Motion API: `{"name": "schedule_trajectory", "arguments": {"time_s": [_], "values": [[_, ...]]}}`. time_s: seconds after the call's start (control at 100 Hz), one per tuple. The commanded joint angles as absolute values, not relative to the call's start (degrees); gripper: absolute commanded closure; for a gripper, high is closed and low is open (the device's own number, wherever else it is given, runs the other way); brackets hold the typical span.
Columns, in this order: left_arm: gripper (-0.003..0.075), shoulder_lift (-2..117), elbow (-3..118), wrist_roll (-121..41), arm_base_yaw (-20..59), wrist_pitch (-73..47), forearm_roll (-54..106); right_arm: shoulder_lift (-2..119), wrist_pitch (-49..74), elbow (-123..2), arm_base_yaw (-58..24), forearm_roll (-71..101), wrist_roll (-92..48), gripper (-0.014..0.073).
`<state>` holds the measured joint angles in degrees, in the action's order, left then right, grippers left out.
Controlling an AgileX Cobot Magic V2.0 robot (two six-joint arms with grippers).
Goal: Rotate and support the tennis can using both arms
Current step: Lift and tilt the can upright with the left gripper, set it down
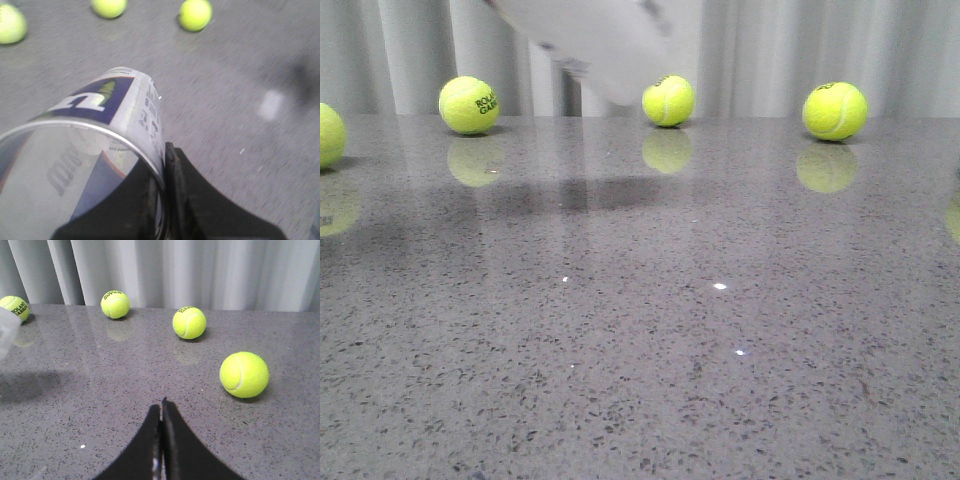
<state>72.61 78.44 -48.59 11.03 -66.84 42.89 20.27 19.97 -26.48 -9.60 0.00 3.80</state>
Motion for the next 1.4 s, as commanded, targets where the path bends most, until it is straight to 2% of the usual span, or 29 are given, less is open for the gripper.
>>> {"name": "schedule_trajectory", "arguments": {"time_s": [0.0, 0.19, 0.33, 0.58, 1.24, 1.31, 1.39], "values": [[0.0741, 66.6, 79.9, -43.4, 11.1, -65.3, 36.1, 20.5, 15.2, -27.9, -9.3, 0.0, 3.5, 0.0664], [0.0741, 61.1, 79.9, -34.7, 11.1, -67.5, 24.7, 20.5, 15.2, -27.9, -9.3, 0.0, 3.5, 0.0664], [0.0741, 60.7, 79.9, -28.7, 11.1, -72.9, 18.7, 20.5, 15.2, -27.9, -9.3, 0.0, 3.5, 0.0664], [0.0741, 61.0, 79.7, -20.4, 11.1, -73.1, 9.0, 20.5, 15.2, -27.9, -9.3, 0.0, 3.5, 0.0664], [0.0734, 68.9, 78.1, -20.4, 11.1, -73.1, 10.3, 20.5, 15.2, -27.9, -9.3, 0.0, 3.5, 0.0664], [0.0678, 69.8, 78.9, -20.5, 11.1, -72.9, 10.4, 20.5, 15.2, -27.9, -9.3, 0.0, 3.5, 0.0664], [0.0537, 71.1, 80.8, -20.5, 11.1, -72.9, 10.9, 20.5, 15.2, -27.9, -9.3, 0.0, 3.5, 0.0664]]}}
